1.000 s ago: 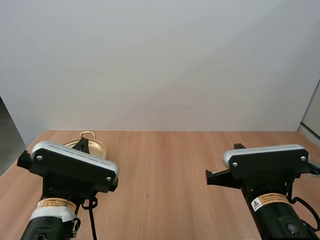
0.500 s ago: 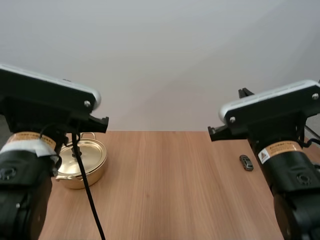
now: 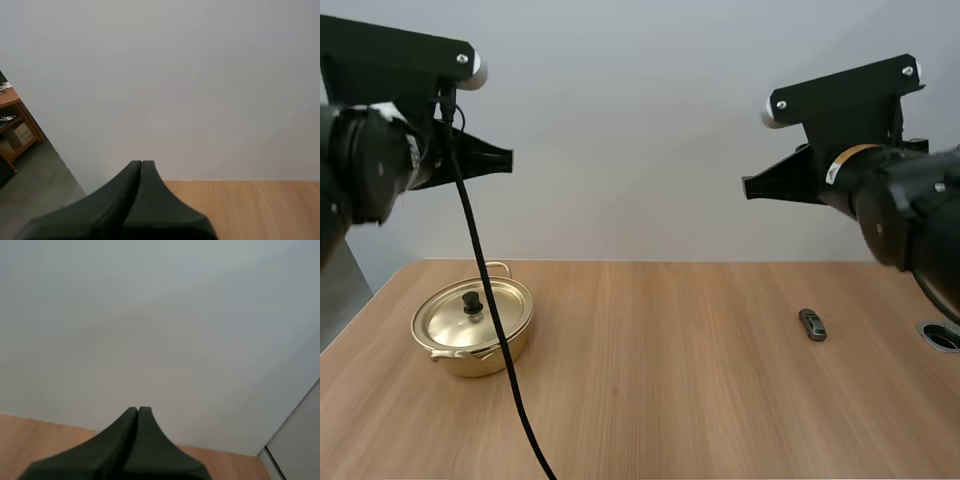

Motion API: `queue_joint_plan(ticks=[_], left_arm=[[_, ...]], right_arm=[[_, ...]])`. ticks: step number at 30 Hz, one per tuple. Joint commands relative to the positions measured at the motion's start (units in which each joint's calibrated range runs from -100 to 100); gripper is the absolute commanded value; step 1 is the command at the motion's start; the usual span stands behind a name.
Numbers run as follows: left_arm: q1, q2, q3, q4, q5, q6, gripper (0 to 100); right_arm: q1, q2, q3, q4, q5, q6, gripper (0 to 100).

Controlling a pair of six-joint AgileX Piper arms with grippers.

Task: Open the pot, put the car inside, and close it

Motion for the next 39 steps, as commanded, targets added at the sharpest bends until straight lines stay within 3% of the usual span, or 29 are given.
queue_joint_plan(ticks=[1, 6, 8, 9, 11, 12, 14, 15, 28, 39], left_arm=[[-0.01, 30.3, -18.9, 0.0, 54.9, 5.2, 0], [-0.01, 30.3, -18.2, 2.1, 54.9, 4.9, 0], [-0.01, 30.3, -18.2, 3.2, 54.2, 2.7, 9], [-0.01, 30.3, -18.2, 3.3, 53.2, 2.4, 15], [-0.01, 30.4, -18.2, 3.3, 50.6, 1.9, 38], [-0.01, 30.4, -18.2, 3.3, 49.4, 1.8, 49], [-0.01, 30.4, -18.2, 3.1, 46.3, 1.7, 84], [-0.01, 30.4, -18.2, 2.9, 45.4, 1.7, 100], [-0.01, 30.4, -16.8, -5.5, 47.4, 1.5, 100], [-0.01, 30.6, -2.7, -4.8, 23.3, -1.5, 100]], right_arm=[[-0.1, 28.8, -21.9, -9.6, 50.4, 0.5, 0], [-0.1, 28.8, -21.9, -10.0, 49.3, 5.4, 0], [-0.1, 29.0, -21.9, -10.3, 50.0, 5.6, 0], [-0.1, 29.3, -21.9, -10.5, 50.6, 5.6, 5], [-0.1, 29.6, -21.9, -11.0, 51.7, 5.6, 33], [-0.1, 29.8, -21.9, -11.3, 52.3, 5.6, 51], [-0.1, 30.1, -21.9, -11.7, 53.5, 5.6, 99], [-0.1, 30.1, -21.9, -11.7, 53.6, 5.6, 100], [-0.1, 30.1, -21.9, -12.4, 51.8, 5.7, 100], [-0.1, 30.1, -21.9, -12.2, 53.7, 6.4, 100]])
